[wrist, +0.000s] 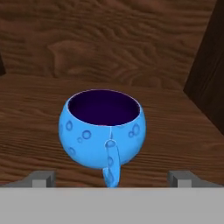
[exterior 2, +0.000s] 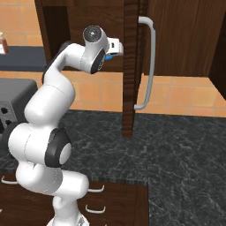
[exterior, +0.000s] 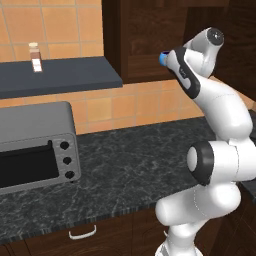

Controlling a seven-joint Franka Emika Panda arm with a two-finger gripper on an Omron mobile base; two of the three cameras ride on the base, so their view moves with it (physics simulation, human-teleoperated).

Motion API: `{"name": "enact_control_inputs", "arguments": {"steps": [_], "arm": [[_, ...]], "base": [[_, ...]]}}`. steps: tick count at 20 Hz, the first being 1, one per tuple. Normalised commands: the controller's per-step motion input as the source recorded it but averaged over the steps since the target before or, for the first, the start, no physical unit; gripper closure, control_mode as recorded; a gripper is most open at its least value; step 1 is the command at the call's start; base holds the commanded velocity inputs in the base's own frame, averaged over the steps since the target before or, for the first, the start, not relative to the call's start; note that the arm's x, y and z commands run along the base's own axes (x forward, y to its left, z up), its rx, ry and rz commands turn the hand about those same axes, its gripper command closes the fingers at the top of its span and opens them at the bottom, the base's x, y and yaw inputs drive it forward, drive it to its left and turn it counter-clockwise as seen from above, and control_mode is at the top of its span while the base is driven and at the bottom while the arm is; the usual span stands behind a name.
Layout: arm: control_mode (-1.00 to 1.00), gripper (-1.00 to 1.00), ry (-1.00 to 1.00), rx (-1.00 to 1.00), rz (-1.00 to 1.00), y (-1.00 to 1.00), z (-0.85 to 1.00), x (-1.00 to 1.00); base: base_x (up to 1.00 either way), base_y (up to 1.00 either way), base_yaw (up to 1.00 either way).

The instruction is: Gather all objects into one cabinet and sort the glasses and bowls to opposite sides.

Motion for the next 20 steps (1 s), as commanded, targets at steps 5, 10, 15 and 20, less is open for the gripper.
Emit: {"name": "enact_control_inputs", "arguments": {"steps": [5, 10, 15, 20], "arm": [[-1.0, -1.0, 0.03, 0.0, 0.03, 0.0, -0.08, 0.16], [-1.0, -1.0, 0.01, 0.0, 0.03, 0.0, -0.08, 0.12], [-1.0, 1.0, 0.01, 0.01, 0.03, -0.03, -0.17, 0.0], [-1.0, 1.0, 0.03, 0.02, 0.0, 0.0, -0.01, 0.05]], "base": [[0.0, 0.0, 0.0], [0.0, 0.0, 0.0], [0.0, 0.0, 0.0], [0.0, 0.0, 0.0]]}}
